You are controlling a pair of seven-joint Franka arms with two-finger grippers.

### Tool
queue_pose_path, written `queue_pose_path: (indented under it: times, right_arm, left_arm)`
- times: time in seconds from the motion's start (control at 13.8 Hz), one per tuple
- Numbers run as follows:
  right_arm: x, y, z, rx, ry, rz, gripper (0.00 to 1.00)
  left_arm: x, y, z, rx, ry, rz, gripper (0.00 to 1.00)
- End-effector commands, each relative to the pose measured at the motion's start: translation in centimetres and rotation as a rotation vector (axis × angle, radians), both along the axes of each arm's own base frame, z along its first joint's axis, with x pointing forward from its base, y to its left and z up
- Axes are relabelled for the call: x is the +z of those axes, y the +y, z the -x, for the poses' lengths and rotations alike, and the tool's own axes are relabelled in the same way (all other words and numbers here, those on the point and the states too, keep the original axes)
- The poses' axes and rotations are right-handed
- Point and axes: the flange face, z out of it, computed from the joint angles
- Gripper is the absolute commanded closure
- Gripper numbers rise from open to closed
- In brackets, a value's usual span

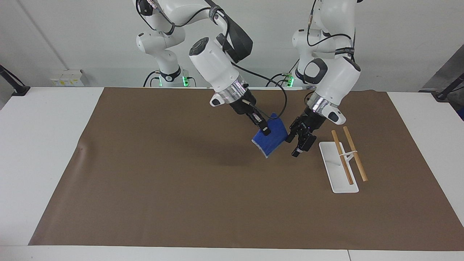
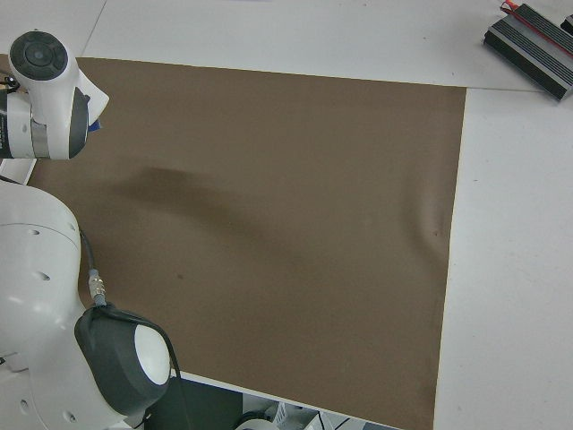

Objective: Right arm passes towel to left arm to hang
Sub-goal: 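Close the left gripper on the towel held by the right gripper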

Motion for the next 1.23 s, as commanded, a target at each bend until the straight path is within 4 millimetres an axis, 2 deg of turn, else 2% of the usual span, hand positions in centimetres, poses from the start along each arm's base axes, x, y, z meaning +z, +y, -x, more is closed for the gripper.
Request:
queue_pose_path:
  times: [0.0,0.29,0.51,0.8,1.16]
  right_arm:
    - [0.1,0.0,-0.2,-0.014,0.02,-0.023,1.0]
    - [0.1,0.0,-0.2,-0.014,0.02,-0.023,1.0]
    - [0.0,0.0,-0.2,-0.014,0.022,-0.022,1.0]
    - [0.0,0.0,-0.2,-0.014,0.022,-0.022,1.0]
    - [0.0,0.0,-0.2,-0.014,0.022,-0.022,1.0]
  left_arm:
    - [0.5,1.3,1.0,-0.032,0.085,0.019,0.0]
    - [0.5,0.2,2.0,-0.069,0.149,0.03,0.0]
    - [0.9,-1.3,2.1,0.022,0.195,0.062,0.0]
    - [1.1,-2.2,2.0,0.141,0.21,0.099,0.0]
    - [1.7,-1.1,0.2,0.274,0.064,0.128,0.0]
